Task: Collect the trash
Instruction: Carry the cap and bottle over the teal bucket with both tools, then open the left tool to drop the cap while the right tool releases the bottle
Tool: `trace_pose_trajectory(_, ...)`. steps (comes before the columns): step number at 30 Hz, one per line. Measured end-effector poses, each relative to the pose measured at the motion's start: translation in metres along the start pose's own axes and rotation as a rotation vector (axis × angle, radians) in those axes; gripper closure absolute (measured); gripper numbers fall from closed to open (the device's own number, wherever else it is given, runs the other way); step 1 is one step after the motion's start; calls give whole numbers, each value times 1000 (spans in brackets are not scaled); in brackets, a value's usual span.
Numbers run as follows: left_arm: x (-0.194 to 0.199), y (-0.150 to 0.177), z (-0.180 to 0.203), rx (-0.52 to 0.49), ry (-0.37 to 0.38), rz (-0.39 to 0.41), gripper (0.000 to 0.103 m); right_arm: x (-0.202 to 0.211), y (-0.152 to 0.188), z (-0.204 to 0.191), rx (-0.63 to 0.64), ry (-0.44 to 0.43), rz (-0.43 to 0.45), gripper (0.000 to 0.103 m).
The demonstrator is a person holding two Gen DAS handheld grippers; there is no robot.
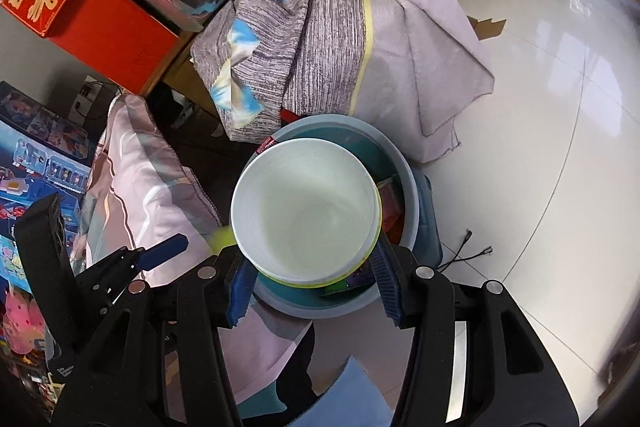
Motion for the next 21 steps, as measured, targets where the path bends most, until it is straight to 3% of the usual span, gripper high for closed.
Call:
trace_pose_trajectory(3, 0, 1, -6, 20, -1, -3, 36, -4, -3, -1, 5, 5, -10, 53)
trace_pose_trajectory(7, 7, 3, -13, 42, -5, 16, 14, -9, -4, -5, 15, 8, -20, 53)
trace_pose_trajectory(21, 24, 15, -36, 91, -32, 45, 5, -28, -2, -25, 74, 40, -66, 53)
Point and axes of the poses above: each gripper's, at about its wrist camera, not at the fingertips, and x roughly against the way its jaws point, z to its right, y to its underside, the point moved 9 cm from there along -x, roughly the way its jaws point, and after that the axes turned 3 degrees about -z, right-handed, at the moved point
